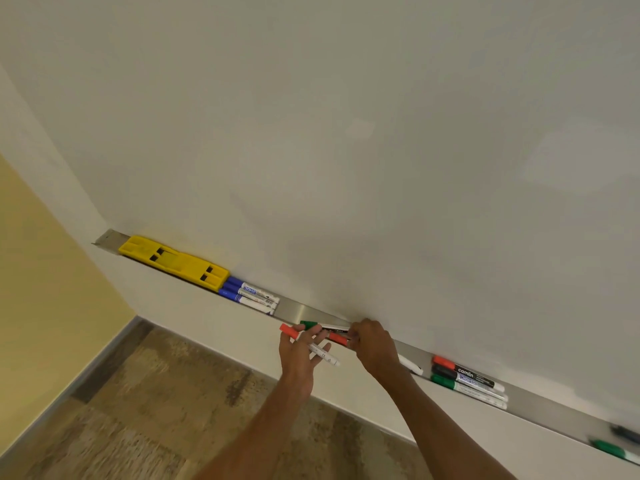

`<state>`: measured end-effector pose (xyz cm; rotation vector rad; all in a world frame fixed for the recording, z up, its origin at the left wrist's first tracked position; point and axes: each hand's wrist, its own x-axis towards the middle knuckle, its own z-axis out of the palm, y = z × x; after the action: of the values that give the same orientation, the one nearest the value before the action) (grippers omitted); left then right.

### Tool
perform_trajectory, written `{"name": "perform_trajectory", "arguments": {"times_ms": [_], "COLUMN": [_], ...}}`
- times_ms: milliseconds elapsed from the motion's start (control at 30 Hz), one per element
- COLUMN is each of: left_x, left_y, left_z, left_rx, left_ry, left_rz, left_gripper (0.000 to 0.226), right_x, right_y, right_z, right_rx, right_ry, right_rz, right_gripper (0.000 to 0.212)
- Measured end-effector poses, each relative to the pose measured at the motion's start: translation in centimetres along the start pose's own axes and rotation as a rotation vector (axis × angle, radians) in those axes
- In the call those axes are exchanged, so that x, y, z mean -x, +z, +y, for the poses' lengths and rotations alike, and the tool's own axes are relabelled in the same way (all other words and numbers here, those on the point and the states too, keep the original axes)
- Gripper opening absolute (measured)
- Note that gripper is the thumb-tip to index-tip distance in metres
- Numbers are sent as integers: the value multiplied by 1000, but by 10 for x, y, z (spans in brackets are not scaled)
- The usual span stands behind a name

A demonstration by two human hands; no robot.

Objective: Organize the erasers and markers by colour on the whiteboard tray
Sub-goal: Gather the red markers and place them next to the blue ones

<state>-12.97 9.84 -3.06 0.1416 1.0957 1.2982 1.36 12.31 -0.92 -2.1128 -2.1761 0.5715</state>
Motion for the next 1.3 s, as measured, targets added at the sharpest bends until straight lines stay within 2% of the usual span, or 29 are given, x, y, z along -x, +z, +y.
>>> {"name": "perform_trajectory", "arguments": {"times_ms": [200, 433, 533, 633, 767, 1100, 1300], "left_x": [-1, 7, 9, 8, 9, 21, 25], "left_y": [-4, -9, -8, -4, 6, 30, 41], "left_z": [-6, -11, -16, -21, -29, -53, -73], "left_rx": [28, 39, 30, 24, 26, 1, 24], "left_ry": [-59, -90, -108, -118, -118, -99, -148], "left_rz": [25, -3, 1, 5, -47, -127, -115], "left_gripper": [20, 24, 28, 30, 24, 25, 30], "right_x": [2, 1, 0, 0, 3, 27, 42], "right_y": [8, 11, 11, 7, -1, -15, -25], "right_z": [3, 4, 2, -2, -5, 15, 56], "right_rx": [120, 39, -71, -318, -517, -520, -462], "right_ry": [-11, 7, 11, 8, -12, -117, -7], "right_rz": [-37, 7, 42, 57, 69, 34, 72], "right_gripper": [21, 13, 15, 18, 8, 18, 20]}}
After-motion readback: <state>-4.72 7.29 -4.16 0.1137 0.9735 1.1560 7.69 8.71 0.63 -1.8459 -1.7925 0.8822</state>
